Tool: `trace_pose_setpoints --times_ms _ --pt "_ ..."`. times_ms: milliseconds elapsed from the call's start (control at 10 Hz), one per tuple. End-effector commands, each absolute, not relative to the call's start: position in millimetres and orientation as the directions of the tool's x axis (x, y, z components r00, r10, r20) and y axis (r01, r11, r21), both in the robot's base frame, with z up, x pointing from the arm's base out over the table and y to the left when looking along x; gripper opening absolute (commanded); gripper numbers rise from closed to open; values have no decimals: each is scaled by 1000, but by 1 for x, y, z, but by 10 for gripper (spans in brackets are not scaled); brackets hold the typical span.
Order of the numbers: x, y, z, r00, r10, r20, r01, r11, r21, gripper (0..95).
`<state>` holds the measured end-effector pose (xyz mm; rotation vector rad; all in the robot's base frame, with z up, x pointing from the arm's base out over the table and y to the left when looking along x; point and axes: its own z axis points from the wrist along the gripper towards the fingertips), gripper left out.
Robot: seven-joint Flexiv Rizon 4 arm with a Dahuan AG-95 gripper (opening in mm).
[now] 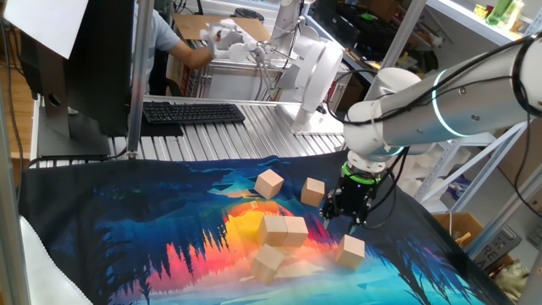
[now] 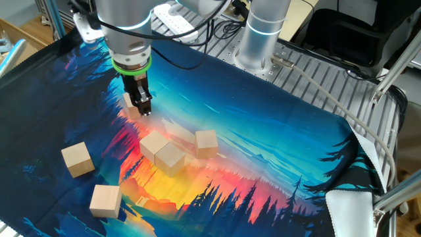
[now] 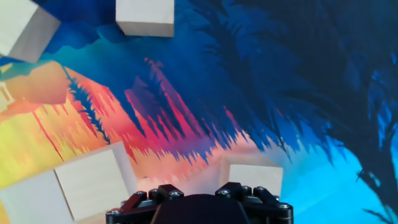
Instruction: Stack the blocks into a pyramid shape
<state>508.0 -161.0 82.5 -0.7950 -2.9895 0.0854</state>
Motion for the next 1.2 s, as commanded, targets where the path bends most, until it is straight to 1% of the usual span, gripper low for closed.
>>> trace_pose_setpoints --times_ms 100,400,700,1200 --pt "507 -160 83 -844 536 20 533 843 -74 570" --pt "507 -160 83 -830 557 18 554 829 -76 570" --pt "505 -161 82 -832 554 11 551 830 -83 570" --pt "492 -178 77 -846 533 10 530 844 -86 570"
